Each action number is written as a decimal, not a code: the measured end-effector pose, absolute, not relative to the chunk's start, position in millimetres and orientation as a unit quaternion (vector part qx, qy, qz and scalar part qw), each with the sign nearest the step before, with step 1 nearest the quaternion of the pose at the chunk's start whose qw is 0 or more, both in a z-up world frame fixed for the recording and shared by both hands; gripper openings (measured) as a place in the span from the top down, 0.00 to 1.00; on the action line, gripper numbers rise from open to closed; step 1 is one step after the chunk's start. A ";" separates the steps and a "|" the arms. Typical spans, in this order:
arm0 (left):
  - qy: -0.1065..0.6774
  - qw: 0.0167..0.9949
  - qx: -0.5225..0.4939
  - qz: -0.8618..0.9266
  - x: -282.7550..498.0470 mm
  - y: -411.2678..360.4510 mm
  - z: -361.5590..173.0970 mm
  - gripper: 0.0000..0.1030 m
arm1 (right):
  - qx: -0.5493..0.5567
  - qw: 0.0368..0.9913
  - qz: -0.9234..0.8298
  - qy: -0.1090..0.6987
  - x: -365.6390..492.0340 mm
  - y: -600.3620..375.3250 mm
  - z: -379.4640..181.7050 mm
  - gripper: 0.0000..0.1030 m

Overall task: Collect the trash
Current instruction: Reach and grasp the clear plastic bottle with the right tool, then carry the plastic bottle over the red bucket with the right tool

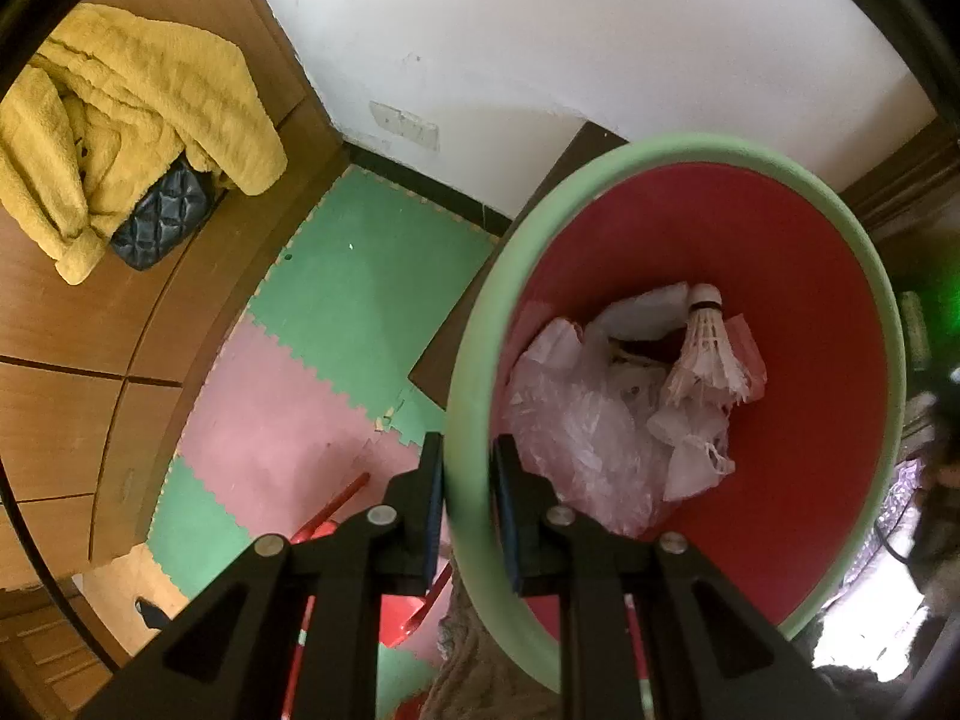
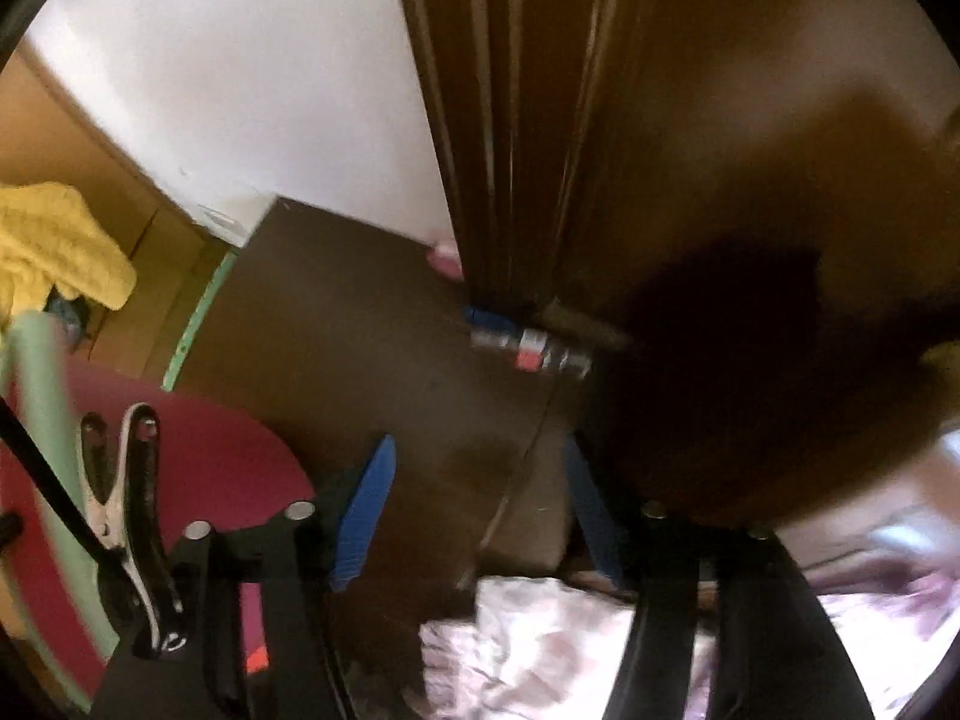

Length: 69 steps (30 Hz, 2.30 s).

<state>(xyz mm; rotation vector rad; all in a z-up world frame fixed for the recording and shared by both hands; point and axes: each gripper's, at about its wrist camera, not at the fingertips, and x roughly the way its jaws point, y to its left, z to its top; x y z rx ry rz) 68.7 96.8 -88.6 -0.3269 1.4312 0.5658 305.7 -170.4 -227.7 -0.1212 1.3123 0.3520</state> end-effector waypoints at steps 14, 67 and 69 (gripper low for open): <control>0.664 0.690 -0.118 0.262 81.9 90.2 -91.3 0.83 | 0.066 0.828 0.014 0.557 334.7 -190.5 -364.1 0.16; 0.651 0.709 -0.114 0.246 74.6 91.5 -92.8 0.83 | -0.019 0.885 0.225 0.408 253.4 -180.6 -165.9 0.71; 0.648 0.715 -0.111 0.239 73.3 91.1 -92.7 0.83 | -0.037 0.894 0.238 0.378 236.1 -177.5 -134.5 0.71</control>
